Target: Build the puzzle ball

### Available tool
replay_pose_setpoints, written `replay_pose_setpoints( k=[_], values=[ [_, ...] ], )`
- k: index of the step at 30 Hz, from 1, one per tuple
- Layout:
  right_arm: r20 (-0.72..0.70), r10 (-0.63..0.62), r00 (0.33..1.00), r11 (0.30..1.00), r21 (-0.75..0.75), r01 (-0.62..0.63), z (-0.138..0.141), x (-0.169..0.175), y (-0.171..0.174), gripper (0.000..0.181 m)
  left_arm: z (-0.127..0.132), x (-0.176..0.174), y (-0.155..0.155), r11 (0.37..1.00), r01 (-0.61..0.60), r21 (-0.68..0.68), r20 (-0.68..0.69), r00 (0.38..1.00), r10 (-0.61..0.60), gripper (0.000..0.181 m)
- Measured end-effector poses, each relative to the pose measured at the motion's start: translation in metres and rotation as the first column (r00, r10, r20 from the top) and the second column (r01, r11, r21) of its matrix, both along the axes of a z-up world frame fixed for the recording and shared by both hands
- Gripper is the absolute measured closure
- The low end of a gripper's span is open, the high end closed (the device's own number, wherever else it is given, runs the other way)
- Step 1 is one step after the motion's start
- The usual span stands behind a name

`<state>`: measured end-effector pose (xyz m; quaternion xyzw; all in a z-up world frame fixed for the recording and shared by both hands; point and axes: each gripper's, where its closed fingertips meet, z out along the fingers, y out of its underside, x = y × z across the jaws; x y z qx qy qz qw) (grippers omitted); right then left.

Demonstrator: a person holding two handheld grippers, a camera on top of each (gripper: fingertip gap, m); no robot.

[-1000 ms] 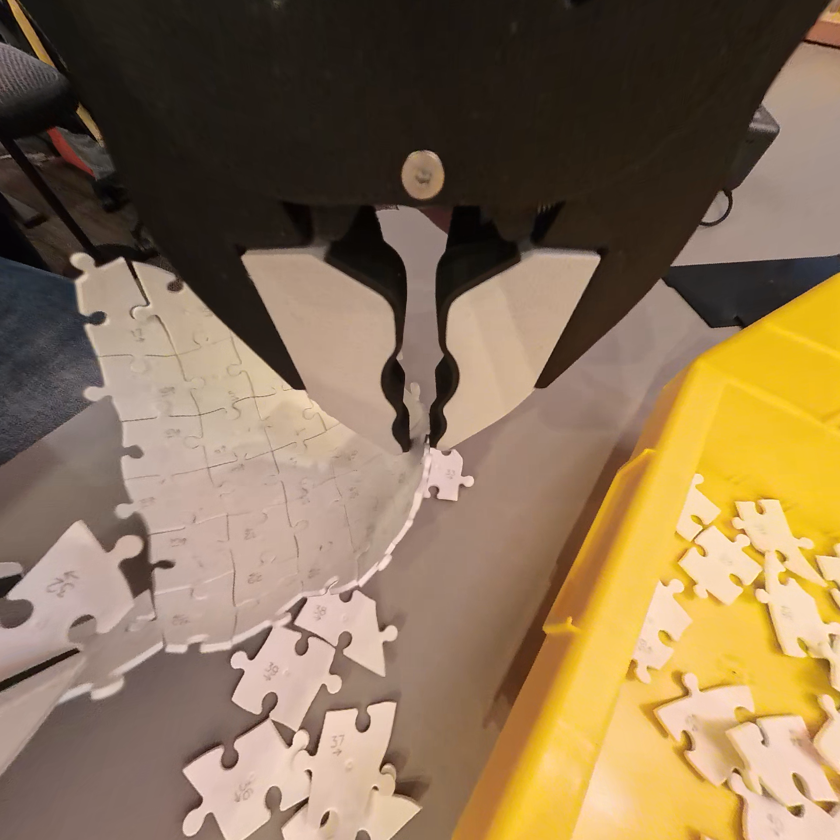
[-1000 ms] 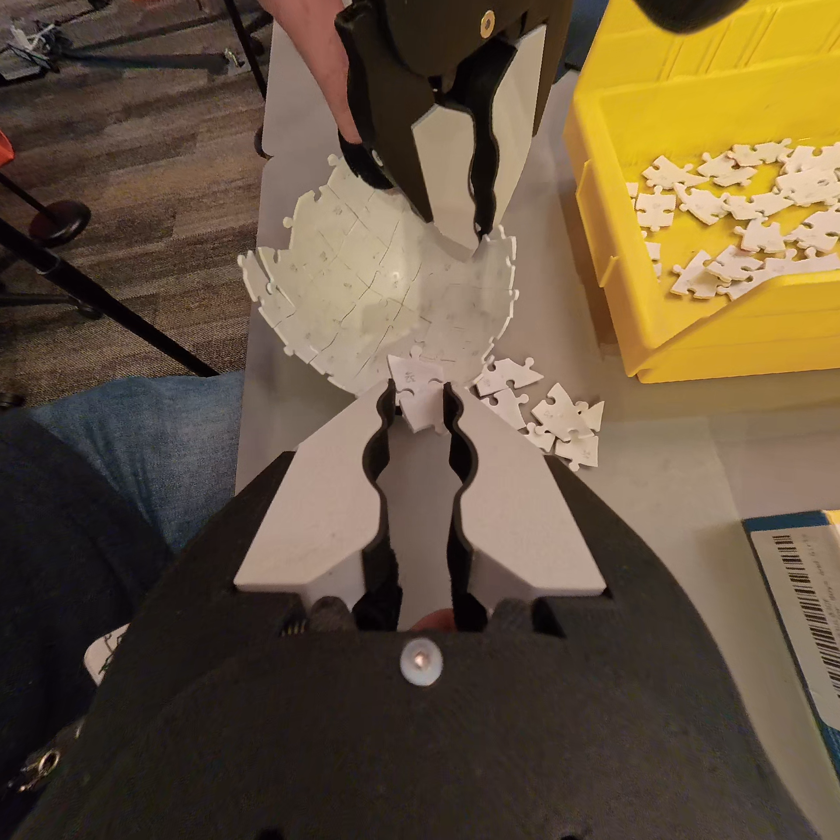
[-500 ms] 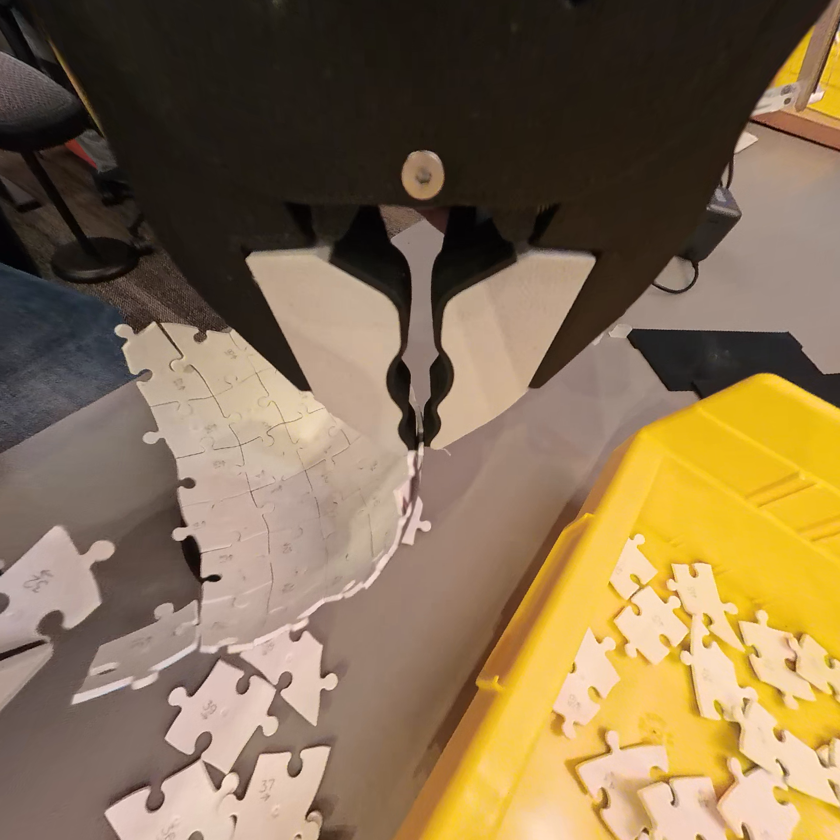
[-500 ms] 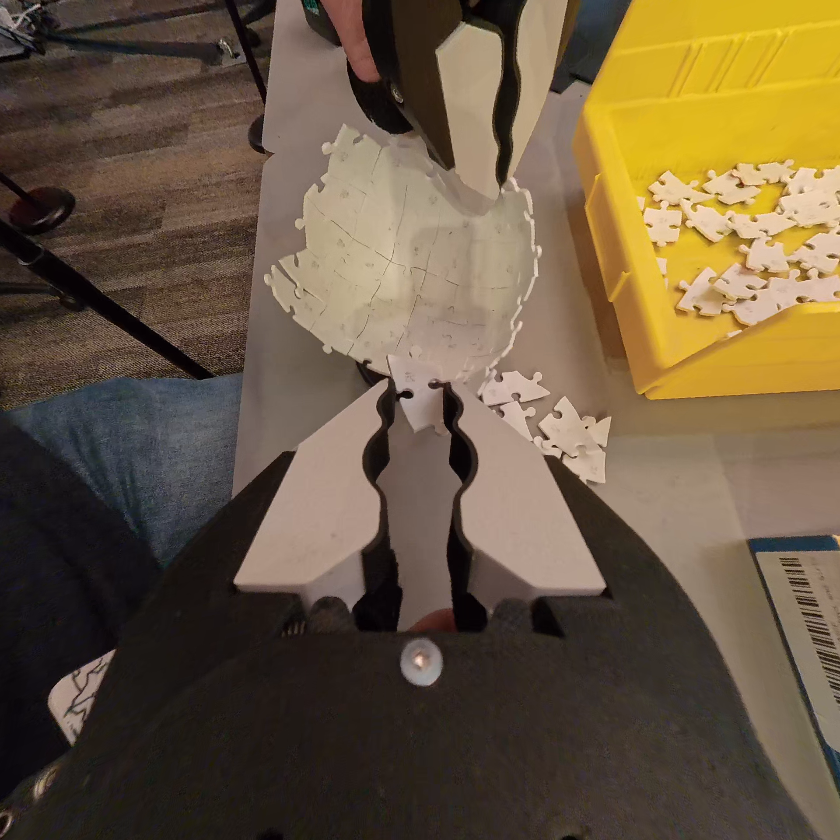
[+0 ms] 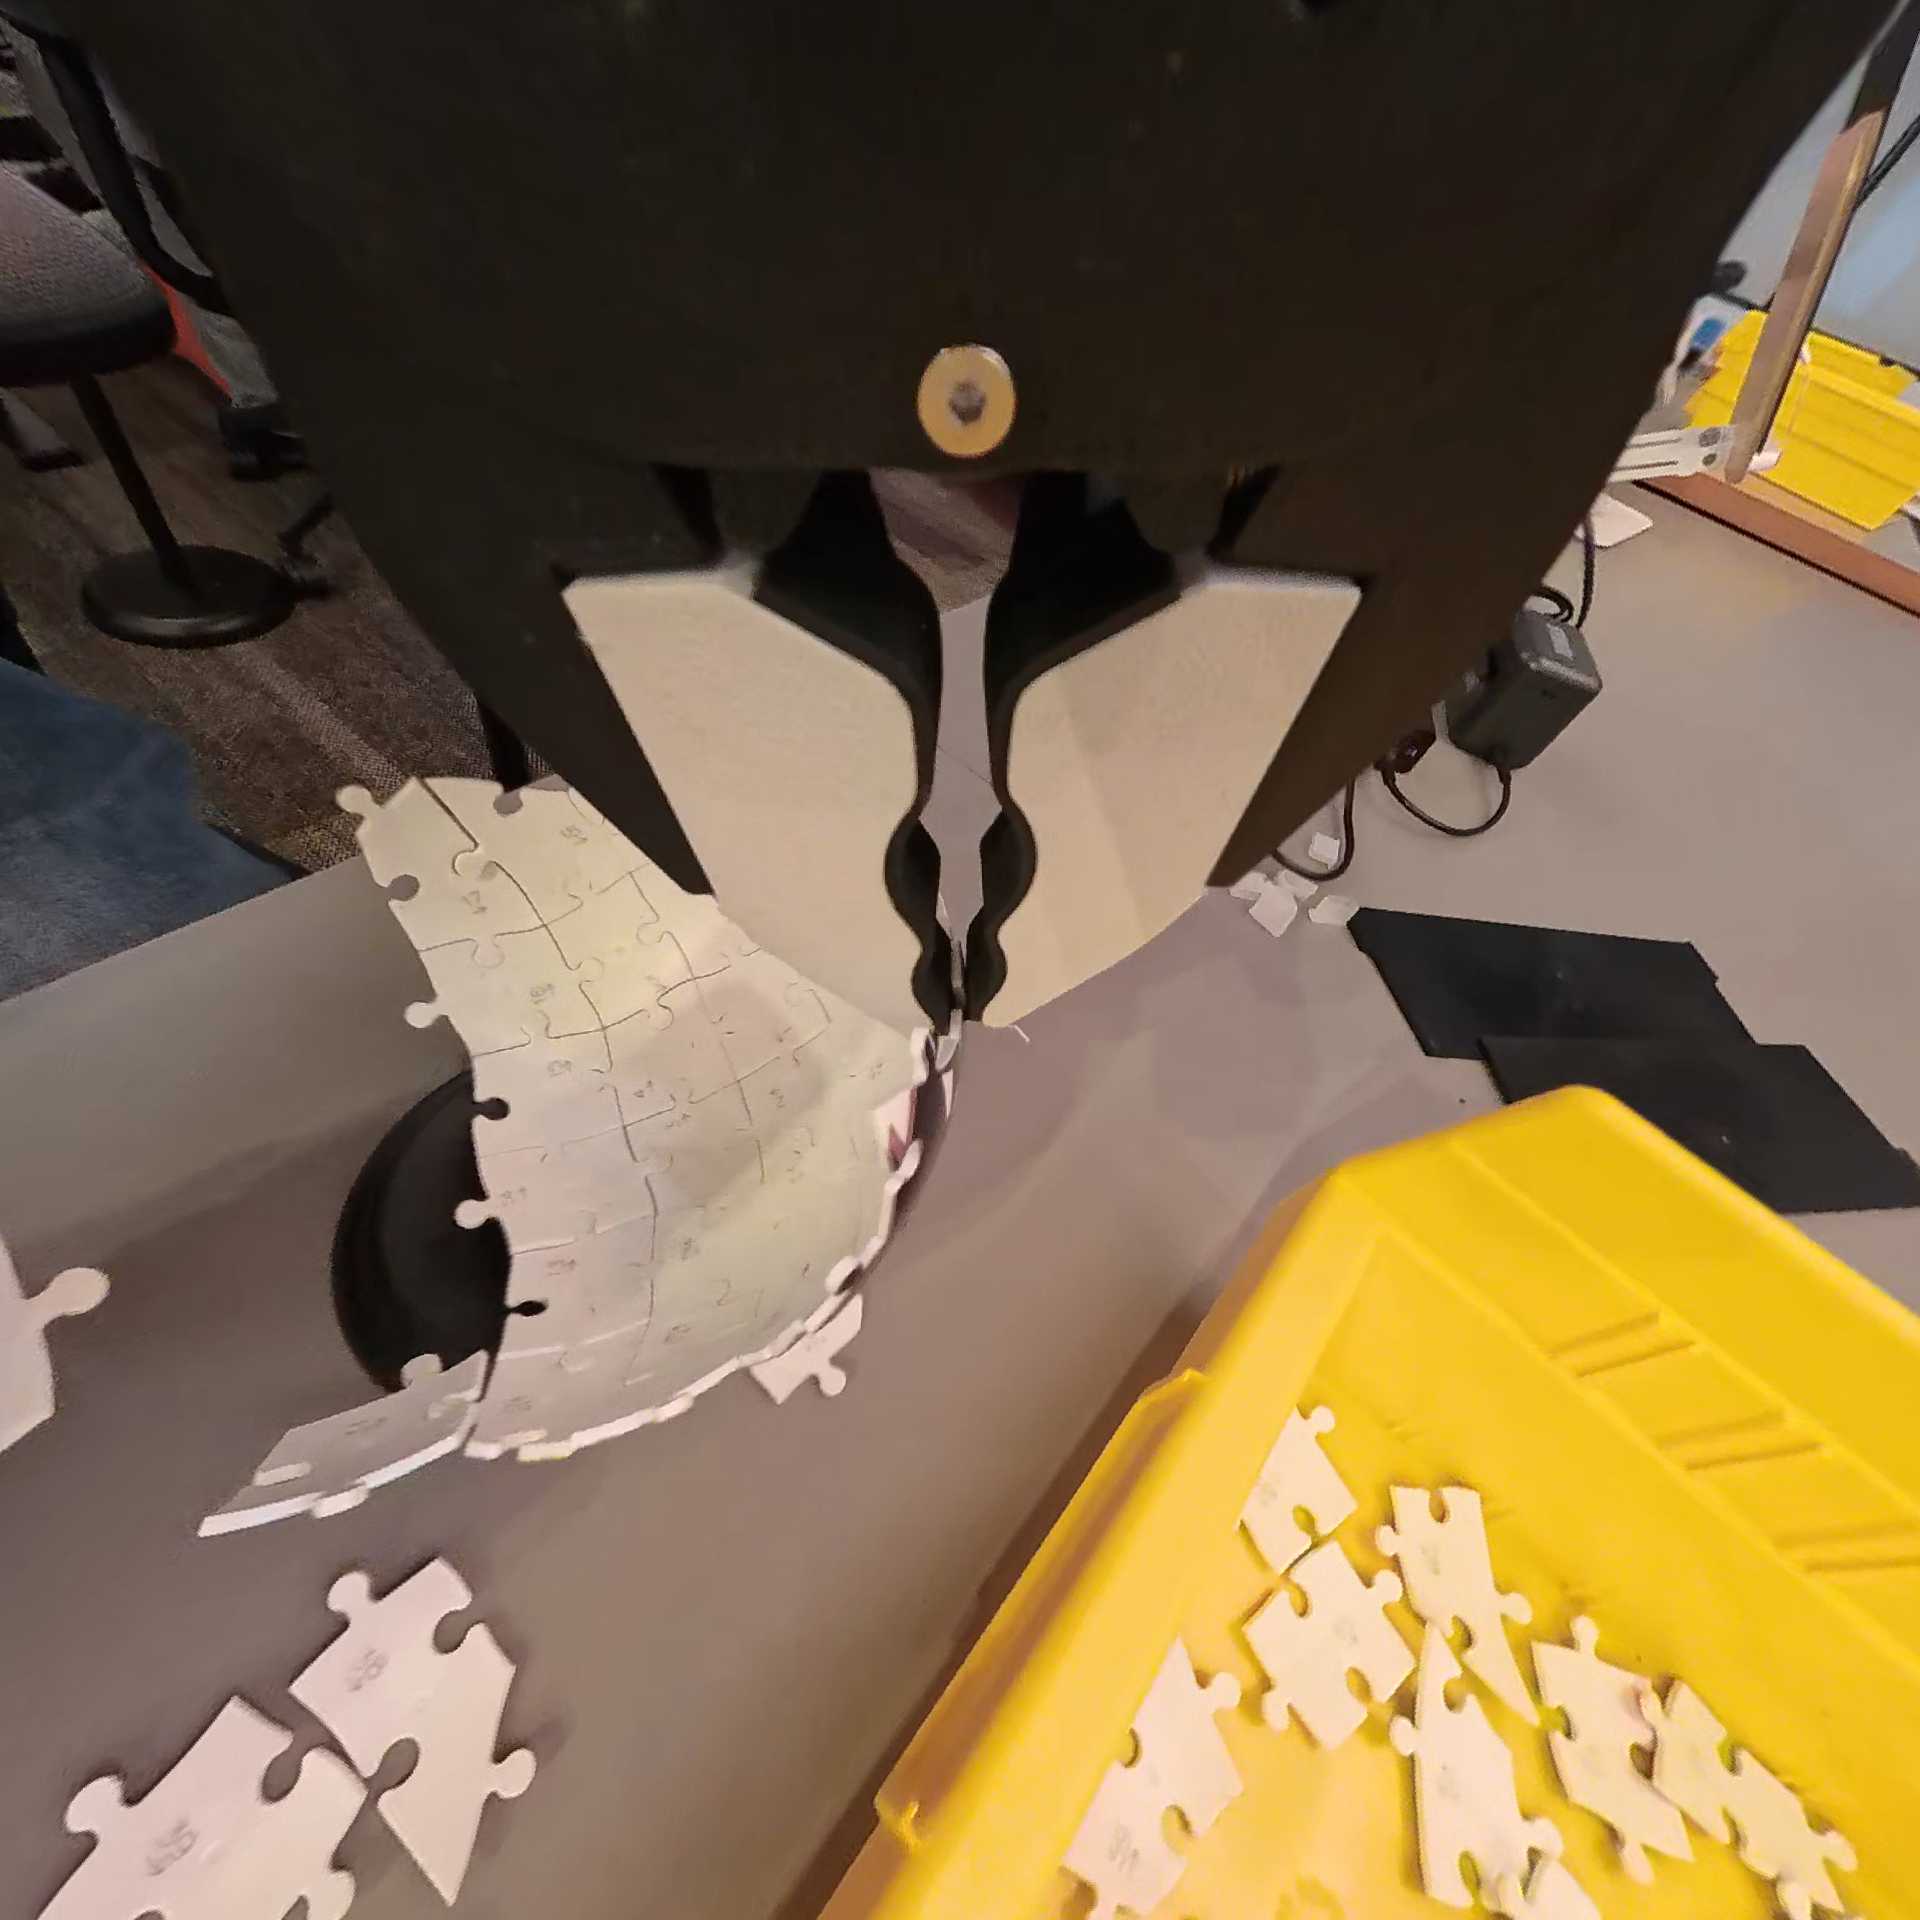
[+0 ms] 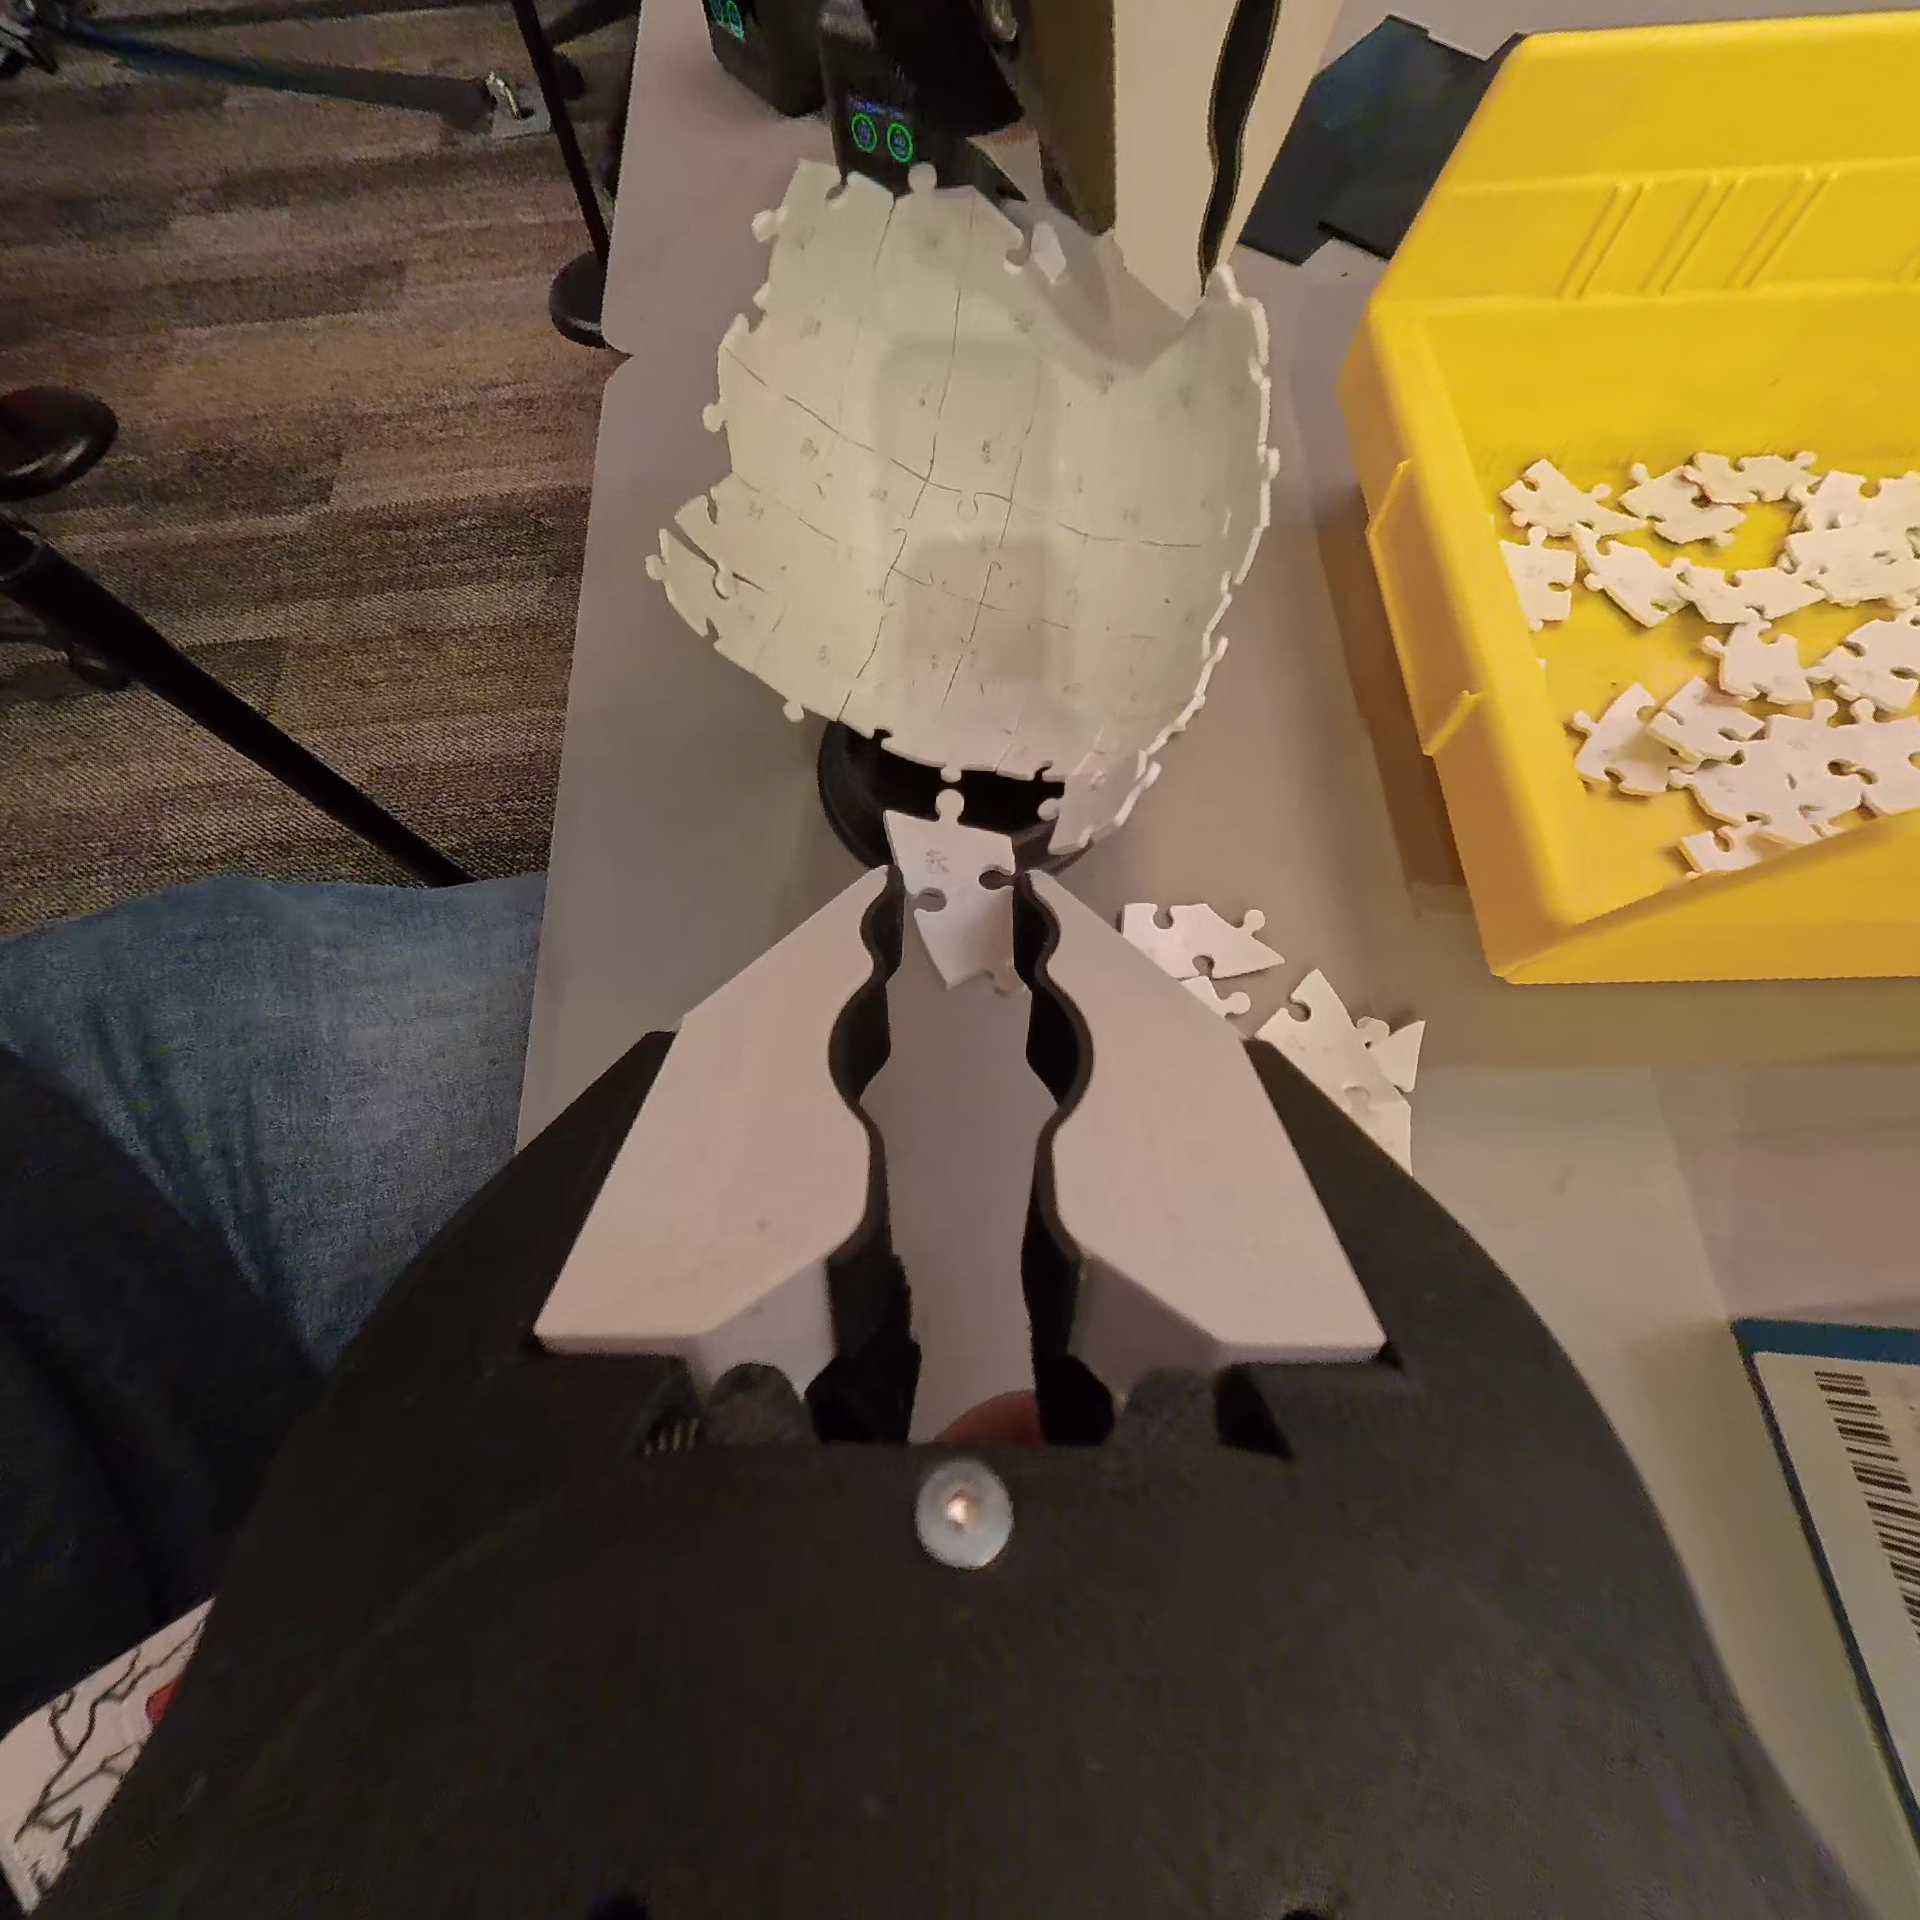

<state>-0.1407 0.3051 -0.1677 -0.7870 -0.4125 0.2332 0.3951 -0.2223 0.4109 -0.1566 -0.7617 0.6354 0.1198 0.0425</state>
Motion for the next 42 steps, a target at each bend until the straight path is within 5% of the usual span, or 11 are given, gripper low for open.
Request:
replay_pose_setpoints(
  k=[15, 24, 42],
  values=[
    [0.066, 0.003, 0.998, 0.996, 0.085, -0.008, -0.015, -0.04, 0.016, 0.162, 0.003, -0.036, 0.002, 0.988, -0.145, -0.055, -0.229, 0.965, 0.129, 0.179],
    [0.14, -0.026, 0.99, 0.995, 0.1, 0.012, -0.04, -0.05, 0.03, 0.162, -0.002, -0.039, -0.005, 0.976, -0.21, -0.056, -0.289, 0.939, 0.186, 0.179],
    [0.2, -0.068, 0.977, 0.99, 0.136, 0.041, -0.047, -0.055, 0.029, 0.162, 0.002, -0.034, -0.012, 0.974, -0.223, 0.028, -0.362, 0.906, 0.218, 0.179]
  ],
)
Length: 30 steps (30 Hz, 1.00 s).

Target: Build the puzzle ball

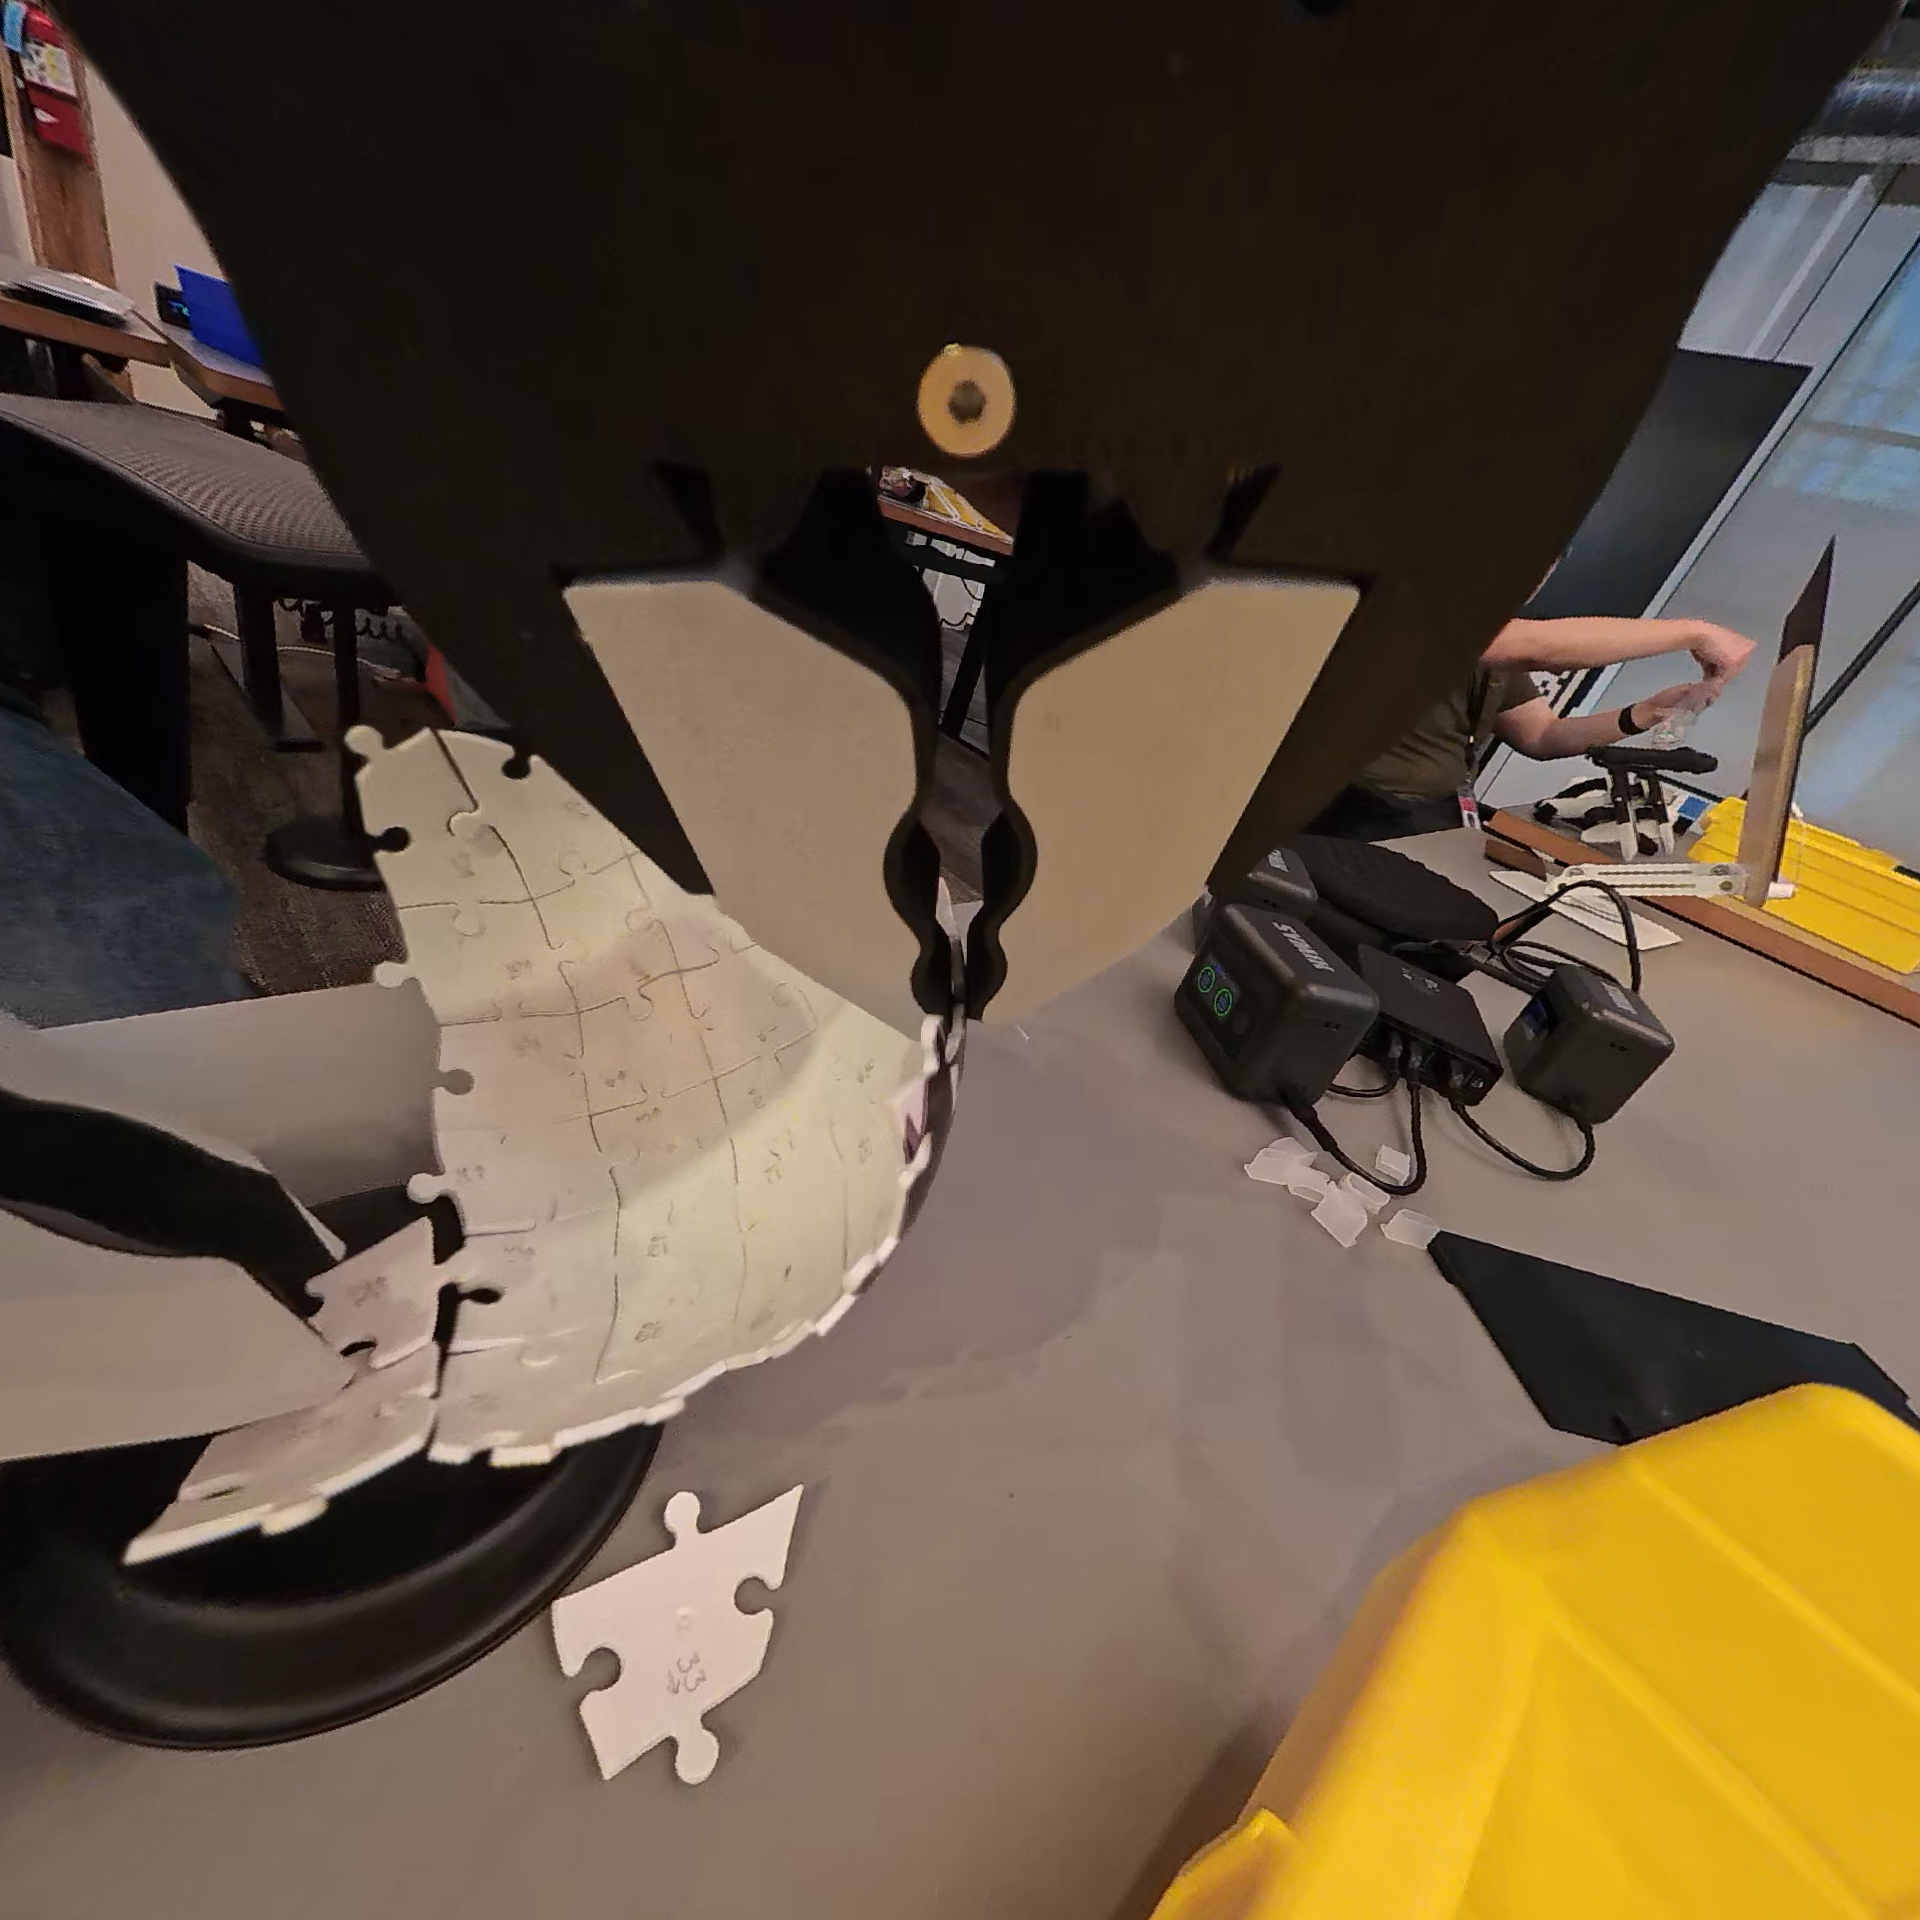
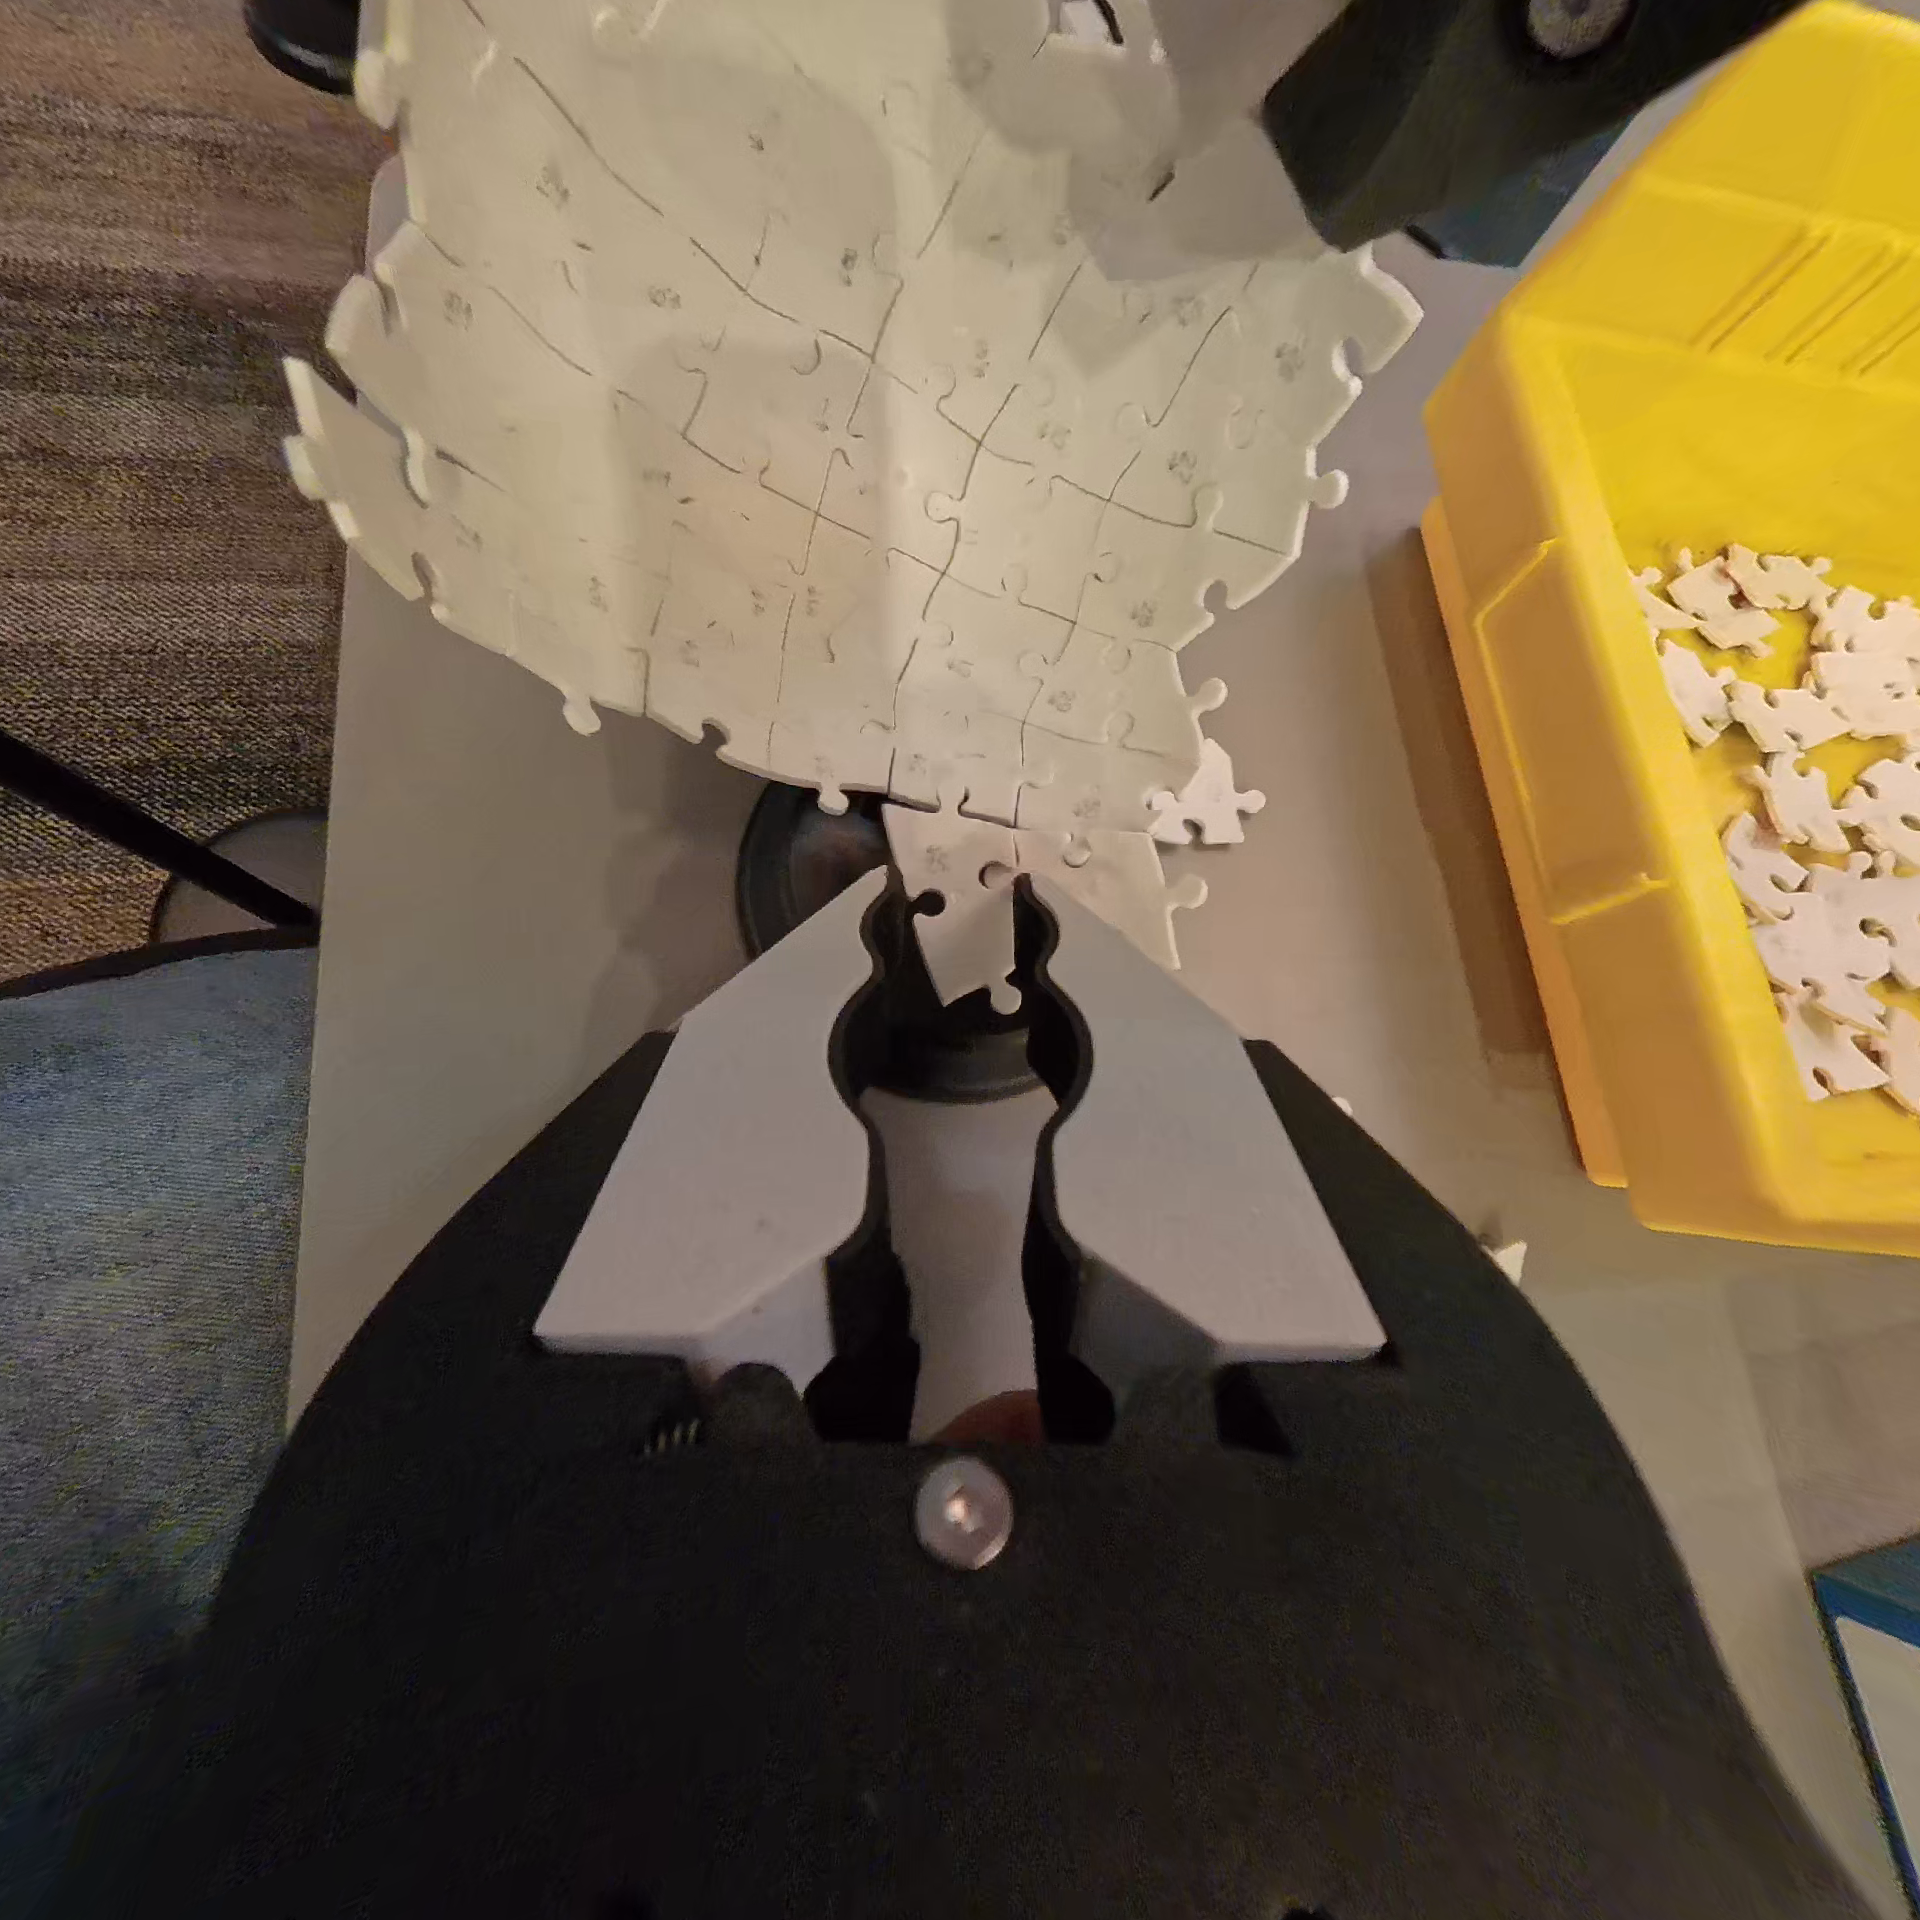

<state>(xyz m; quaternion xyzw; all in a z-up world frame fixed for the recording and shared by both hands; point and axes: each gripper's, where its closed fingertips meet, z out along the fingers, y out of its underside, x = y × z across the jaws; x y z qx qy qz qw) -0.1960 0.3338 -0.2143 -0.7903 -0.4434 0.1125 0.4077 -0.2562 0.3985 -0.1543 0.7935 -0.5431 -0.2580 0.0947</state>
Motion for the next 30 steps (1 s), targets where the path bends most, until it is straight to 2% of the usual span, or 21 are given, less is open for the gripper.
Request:
replay_pose_setpoints(
  k=[6, 14, 23, 25, 30],
  values=[
    [0.001, -0.025, 1.0, 1.0, -0.015, 0.025, -0.003, 0.0, 0.001, 0.162, 0.001, 0.001, -0.001, 1.0, 0.003, 0.03, -0.038, 0.999, -0.002, 0.179],
    [-0.025, -0.017, 1.0, 0.999, -0.037, 0.017, -0.007, 0.002, -0.006, 0.153, -0.001, 0.0, -0.003, 0.998, 0.012, 0.068, -0.081, 0.997, -0.006, 0.179],
    [-0.103, 0.081, 0.991, 0.997, 0.022, -0.079, 0.027, 0.007, -0.007, 0.157, -0.002, -0.002, -0.003, 0.996, 0.018, 0.09, -0.081, 0.997, -0.011, 0.178],
    [-0.087, 0.118, 0.989, 0.993, 0.037, -0.115, 0.026, 0.001, -0.011, 0.162, -0.001, -0.001, -0.003, 0.996, 0.019, 0.089, -0.082, 0.997, -0.012, 0.179],
    [-0.007, 0.173, 0.985, 0.983, 0.056, -0.173, 0.011, -0.003, -0.021, 0.161, -0.001, -0.001, -0.004, 0.996, 0.018, 0.09, -0.084, 0.996, -0.01, 0.179]
  ],
)
